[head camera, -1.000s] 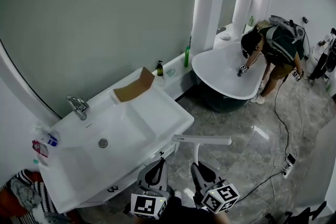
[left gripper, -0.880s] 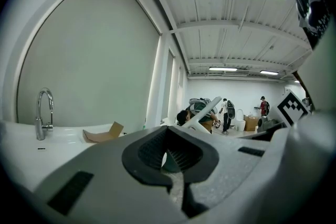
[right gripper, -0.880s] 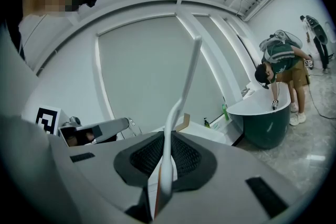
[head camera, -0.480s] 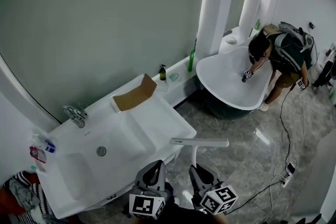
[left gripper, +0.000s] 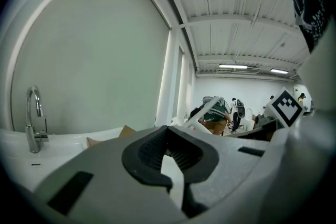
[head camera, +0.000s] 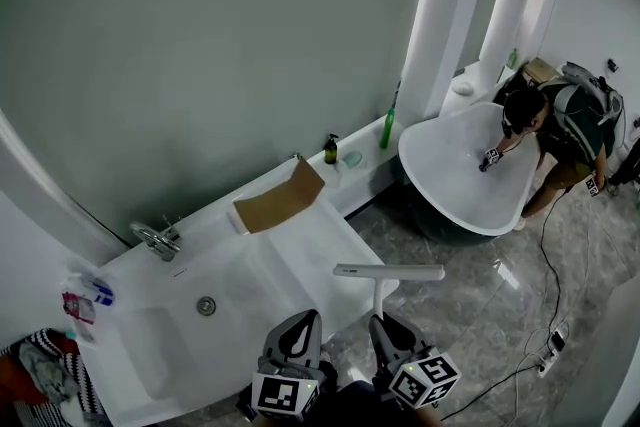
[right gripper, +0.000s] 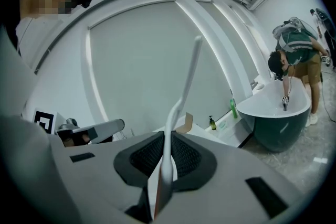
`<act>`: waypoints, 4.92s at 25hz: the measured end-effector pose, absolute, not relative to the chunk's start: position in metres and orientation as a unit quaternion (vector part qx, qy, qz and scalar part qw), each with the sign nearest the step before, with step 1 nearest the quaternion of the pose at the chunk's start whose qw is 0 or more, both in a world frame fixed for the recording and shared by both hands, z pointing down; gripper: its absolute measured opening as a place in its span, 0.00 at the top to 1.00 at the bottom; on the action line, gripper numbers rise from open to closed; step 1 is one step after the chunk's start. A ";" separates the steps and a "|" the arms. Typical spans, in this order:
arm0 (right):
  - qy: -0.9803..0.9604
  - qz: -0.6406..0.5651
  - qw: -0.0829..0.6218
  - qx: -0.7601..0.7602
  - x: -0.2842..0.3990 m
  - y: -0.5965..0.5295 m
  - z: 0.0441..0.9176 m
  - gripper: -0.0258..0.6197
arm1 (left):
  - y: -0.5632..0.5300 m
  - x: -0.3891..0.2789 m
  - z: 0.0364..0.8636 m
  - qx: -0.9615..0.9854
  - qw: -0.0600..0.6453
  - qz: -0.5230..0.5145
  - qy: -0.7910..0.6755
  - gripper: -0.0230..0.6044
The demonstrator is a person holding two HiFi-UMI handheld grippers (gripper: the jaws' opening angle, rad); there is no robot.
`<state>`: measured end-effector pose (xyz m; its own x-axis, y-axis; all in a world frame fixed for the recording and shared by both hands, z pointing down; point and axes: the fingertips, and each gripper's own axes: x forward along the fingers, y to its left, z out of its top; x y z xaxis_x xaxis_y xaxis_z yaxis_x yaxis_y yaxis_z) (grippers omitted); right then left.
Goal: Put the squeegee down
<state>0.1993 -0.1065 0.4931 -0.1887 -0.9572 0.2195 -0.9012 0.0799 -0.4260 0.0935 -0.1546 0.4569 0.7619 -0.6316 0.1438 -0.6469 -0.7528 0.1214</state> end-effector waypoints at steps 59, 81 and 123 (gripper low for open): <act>0.755 -0.463 -0.054 -0.461 0.197 -0.346 0.673 0.87 | -0.255 0.059 0.466 0.839 0.091 0.039 -0.536 0.96; 0.800 -0.283 -0.090 -0.522 0.220 -0.348 0.604 0.79 | -0.254 0.060 0.460 0.849 0.101 0.019 -0.518 0.96; 0.850 -0.020 -0.020 -0.526 0.106 -0.170 0.402 0.93 | -0.174 0.048 0.394 0.898 0.055 -0.043 -0.434 0.96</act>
